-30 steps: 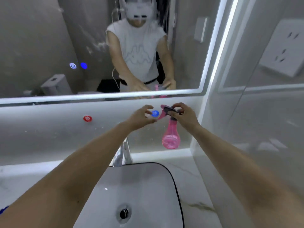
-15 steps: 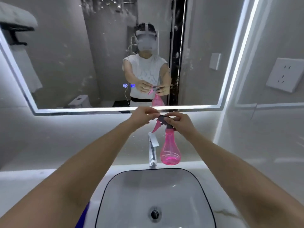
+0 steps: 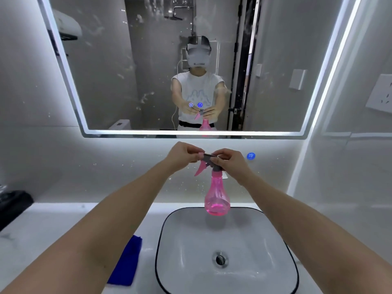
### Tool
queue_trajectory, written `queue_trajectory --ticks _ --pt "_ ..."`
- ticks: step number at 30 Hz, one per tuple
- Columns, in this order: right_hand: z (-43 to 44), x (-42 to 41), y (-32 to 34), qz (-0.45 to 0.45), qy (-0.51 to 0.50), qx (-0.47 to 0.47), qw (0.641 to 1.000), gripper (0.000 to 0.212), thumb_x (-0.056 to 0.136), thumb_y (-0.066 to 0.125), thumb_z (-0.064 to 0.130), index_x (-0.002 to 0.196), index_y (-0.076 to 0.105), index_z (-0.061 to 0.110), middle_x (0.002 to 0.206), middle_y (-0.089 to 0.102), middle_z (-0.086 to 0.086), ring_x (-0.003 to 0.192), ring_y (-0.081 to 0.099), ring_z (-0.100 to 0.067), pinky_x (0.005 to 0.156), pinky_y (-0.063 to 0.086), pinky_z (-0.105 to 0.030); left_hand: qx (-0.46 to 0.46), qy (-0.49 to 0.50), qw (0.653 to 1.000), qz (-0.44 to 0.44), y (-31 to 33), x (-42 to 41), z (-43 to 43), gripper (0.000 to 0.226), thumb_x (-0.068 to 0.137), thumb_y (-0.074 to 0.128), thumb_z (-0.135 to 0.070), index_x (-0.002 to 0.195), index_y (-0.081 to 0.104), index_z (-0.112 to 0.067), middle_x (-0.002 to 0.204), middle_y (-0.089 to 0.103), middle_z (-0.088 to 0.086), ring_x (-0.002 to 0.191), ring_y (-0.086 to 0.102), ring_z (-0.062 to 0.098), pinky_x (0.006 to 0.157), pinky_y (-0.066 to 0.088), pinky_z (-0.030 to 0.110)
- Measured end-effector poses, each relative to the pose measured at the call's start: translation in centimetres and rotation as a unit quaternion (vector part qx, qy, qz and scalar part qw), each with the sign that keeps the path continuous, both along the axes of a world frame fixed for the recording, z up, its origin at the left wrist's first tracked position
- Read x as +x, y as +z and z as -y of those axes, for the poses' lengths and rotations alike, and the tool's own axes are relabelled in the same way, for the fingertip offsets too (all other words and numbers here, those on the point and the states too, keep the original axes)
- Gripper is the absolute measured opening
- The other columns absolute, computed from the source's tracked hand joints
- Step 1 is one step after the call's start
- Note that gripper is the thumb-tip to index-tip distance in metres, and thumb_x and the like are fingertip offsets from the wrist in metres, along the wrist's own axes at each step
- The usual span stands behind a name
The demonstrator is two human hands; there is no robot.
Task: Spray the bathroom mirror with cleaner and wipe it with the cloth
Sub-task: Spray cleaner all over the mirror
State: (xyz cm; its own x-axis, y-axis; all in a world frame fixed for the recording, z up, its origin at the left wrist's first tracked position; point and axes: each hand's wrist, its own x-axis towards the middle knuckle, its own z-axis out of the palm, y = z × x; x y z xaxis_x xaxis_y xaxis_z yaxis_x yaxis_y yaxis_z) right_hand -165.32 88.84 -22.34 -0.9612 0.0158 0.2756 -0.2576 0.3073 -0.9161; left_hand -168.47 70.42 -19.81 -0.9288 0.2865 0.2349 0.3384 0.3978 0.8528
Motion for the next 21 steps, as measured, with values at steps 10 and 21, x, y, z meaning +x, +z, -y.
queue_trajectory --ticks 10,21 --pt "1.8 0.1 -0.3 -0.012 -0.015 0.0 1.0 0.012 0.079 0.073 0.011 0.087 0.068 0.018 0.087 0.072 -0.006 0.077 0.067 -0.018 0.072 0.056 -0.026 0.009 0.034 0.999 0.011 -1.1 0.4 1.5 0.029 0.089 0.062 -0.029 0.09 0.072 -0.002 0.081 0.071 0.016 0.076 0.066 0.024 0.085 0.055 0.04" --pt "3.0 0.5 -0.2 -0.01 -0.012 -0.044 0.999 0.014 0.082 0.07 0.01 0.095 0.068 0.011 0.09 0.07 -0.009 0.077 0.067 -0.018 0.069 0.056 -0.023 0.062 -0.006 0.998 -0.001 -0.6 1.8 1.8 0.029 0.081 0.069 -0.005 0.11 0.067 -0.007 0.097 0.07 0.012 0.085 0.068 0.019 0.078 0.057 0.025"
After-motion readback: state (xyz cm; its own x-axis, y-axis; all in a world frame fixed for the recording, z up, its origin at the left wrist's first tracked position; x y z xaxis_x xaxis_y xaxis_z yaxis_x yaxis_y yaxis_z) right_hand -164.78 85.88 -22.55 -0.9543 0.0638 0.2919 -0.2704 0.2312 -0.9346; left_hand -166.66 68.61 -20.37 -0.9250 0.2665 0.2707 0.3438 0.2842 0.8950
